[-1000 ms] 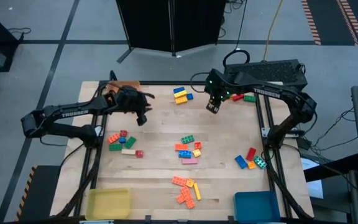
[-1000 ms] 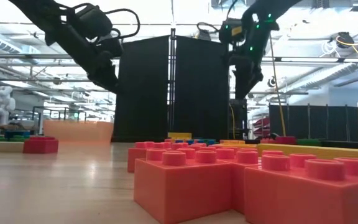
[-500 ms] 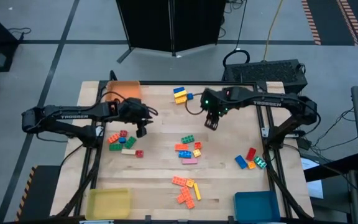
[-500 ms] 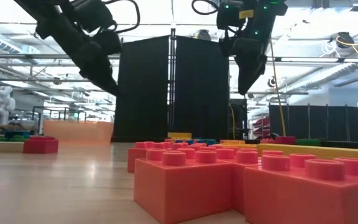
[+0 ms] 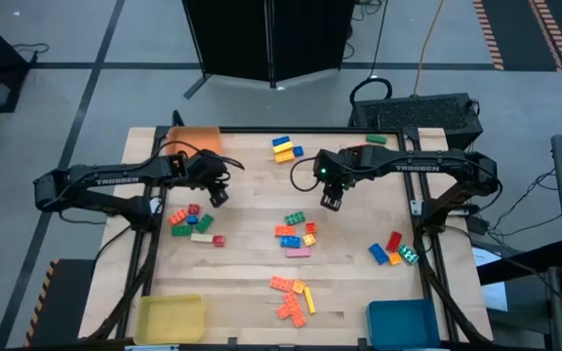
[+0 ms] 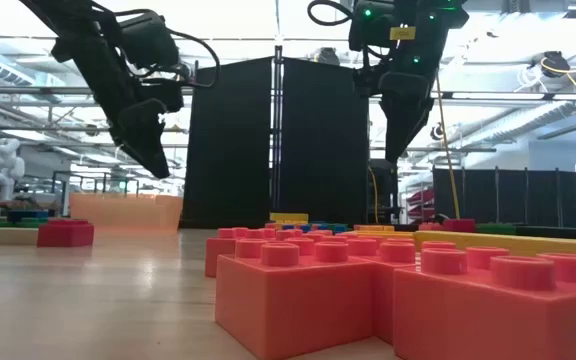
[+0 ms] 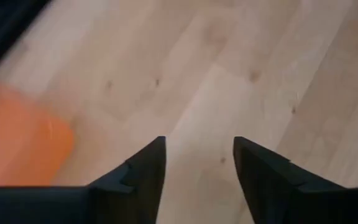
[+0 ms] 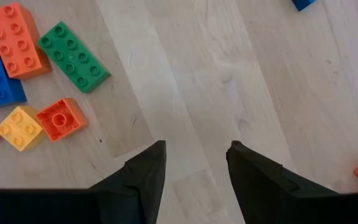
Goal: Sort blocks by size
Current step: Put the orange 4 stud game piece into the orange bin
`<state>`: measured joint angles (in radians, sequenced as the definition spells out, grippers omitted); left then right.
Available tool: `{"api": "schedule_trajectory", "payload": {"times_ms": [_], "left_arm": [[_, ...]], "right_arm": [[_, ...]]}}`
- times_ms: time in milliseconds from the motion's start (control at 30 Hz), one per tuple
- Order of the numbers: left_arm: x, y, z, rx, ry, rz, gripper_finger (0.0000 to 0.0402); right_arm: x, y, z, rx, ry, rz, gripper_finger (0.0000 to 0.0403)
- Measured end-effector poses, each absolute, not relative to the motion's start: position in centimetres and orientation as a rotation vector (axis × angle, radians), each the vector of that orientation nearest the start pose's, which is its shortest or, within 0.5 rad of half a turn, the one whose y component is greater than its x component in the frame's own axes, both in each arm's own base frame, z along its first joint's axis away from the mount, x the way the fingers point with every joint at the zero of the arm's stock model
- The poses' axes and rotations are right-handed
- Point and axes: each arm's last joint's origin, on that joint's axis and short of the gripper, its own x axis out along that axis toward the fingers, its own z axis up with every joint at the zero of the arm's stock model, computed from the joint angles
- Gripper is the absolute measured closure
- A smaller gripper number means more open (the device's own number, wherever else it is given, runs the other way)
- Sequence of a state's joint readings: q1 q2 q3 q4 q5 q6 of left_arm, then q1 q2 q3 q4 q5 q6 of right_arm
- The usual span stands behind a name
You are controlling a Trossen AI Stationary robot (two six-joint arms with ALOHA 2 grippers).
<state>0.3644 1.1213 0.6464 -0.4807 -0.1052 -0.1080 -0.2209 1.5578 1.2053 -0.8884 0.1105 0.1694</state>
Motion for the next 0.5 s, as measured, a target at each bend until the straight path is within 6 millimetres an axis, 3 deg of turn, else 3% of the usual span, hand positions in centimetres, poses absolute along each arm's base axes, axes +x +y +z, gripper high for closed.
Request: {"api": "schedule_trajectory", "payload": {"times_ms": [233, 400, 500], "left_arm": [[19.5, 7.8, 20.6, -0.243, 0.887, 0.434, 0.0189], [19.5, 7.9, 20.7, -0.240, 0.878, 0.435, 0.0189], [19.5, 7.8, 20.6, -0.242, 0.883, 0.431, 0.0189]], "right_arm": [[29.4, -7.5, 25.0, 0.141, 1.167, -0.453, 0.0236], [31.0, -10.8, 26.6, 0.061, 0.932, -0.469, 0.0236], [31.4, -13.0, 26.9, 0.048, 0.908, -0.470, 0.0236]]}}
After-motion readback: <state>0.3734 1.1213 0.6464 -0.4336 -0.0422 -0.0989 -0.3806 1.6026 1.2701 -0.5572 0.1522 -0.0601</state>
